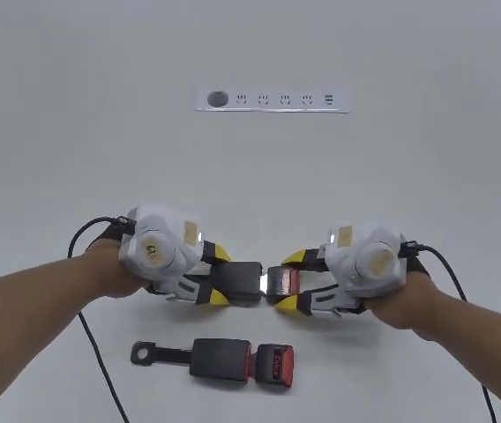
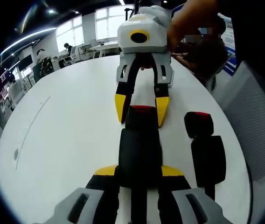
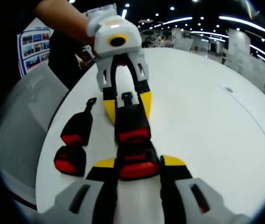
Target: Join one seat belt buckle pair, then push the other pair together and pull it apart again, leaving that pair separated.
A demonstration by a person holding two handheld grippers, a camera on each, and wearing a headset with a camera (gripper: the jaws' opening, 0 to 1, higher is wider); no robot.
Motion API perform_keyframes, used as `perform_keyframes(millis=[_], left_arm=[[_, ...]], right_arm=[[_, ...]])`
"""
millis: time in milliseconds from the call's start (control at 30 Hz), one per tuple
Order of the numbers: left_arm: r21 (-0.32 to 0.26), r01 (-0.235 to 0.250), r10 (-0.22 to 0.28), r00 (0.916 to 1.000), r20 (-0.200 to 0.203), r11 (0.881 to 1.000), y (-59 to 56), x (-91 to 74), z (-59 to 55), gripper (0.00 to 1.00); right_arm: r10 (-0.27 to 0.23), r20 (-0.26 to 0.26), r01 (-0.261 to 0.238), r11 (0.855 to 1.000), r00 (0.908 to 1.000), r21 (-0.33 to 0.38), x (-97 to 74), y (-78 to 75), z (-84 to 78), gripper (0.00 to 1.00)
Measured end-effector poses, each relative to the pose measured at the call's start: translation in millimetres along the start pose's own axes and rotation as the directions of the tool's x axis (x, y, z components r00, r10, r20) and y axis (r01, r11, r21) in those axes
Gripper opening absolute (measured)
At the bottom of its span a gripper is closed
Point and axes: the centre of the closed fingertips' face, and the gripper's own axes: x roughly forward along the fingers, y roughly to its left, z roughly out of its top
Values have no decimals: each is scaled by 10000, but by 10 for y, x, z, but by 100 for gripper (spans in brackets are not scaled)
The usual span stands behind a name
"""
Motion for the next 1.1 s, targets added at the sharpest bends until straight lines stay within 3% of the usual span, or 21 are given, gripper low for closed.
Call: perform_keyframes(millis=[1100], left_arm=[[104,104,-101,9995,-290,9999,-17,0,15,32]], right_arm=[[-243,-727,234,9996,9971,-125,-2,1,-12,34]])
